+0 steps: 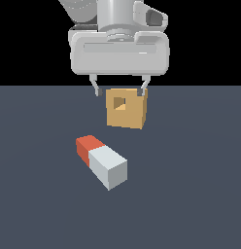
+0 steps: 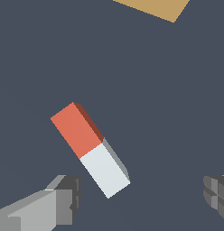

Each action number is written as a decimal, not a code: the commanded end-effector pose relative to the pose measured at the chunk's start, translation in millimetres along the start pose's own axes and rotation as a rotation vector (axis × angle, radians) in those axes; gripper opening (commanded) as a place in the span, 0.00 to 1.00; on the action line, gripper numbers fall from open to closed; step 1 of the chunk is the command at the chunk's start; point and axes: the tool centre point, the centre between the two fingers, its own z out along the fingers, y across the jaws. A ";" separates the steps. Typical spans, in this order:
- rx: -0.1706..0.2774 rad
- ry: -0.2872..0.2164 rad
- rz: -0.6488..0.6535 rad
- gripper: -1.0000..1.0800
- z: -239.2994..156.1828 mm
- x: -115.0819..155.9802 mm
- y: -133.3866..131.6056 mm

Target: Insert the peg into the horizontal hole in a box.

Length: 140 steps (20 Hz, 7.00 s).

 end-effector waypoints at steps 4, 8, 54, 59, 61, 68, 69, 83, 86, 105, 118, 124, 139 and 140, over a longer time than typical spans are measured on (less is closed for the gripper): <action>0.000 0.000 -0.005 0.96 0.9 -0.4 -0.4; 0.000 0.001 -0.030 0.96 5.0 -2.1 -2.3; -0.008 0.020 -0.612 0.96 118.1 -55.6 -29.0; -0.008 0.020 -0.615 0.96 142.8 -54.7 -29.4; -0.008 0.020 -0.616 0.96 150.0 -54.6 -29.3; -0.008 0.020 -0.616 0.00 156.7 -54.9 -28.3; -0.008 0.020 -0.616 0.00 156.7 -54.9 -28.3; -0.008 0.020 -0.595 0.00 154.3 -50.6 -30.6; -0.008 0.020 -0.569 0.00 151.9 -46.1 -33.5; -0.005 0.022 -0.224 0.00 119.9 20.2 -58.9; -0.002 0.022 0.032 0.00 95.8 73.8 -60.7; -0.001 0.022 0.148 0.00 84.7 98.0 -56.3; 0.001 0.021 0.335 0.00 67.1 134.7 -41.4; 0.002 0.021 0.340 0.00 66.6 135.6 -40.9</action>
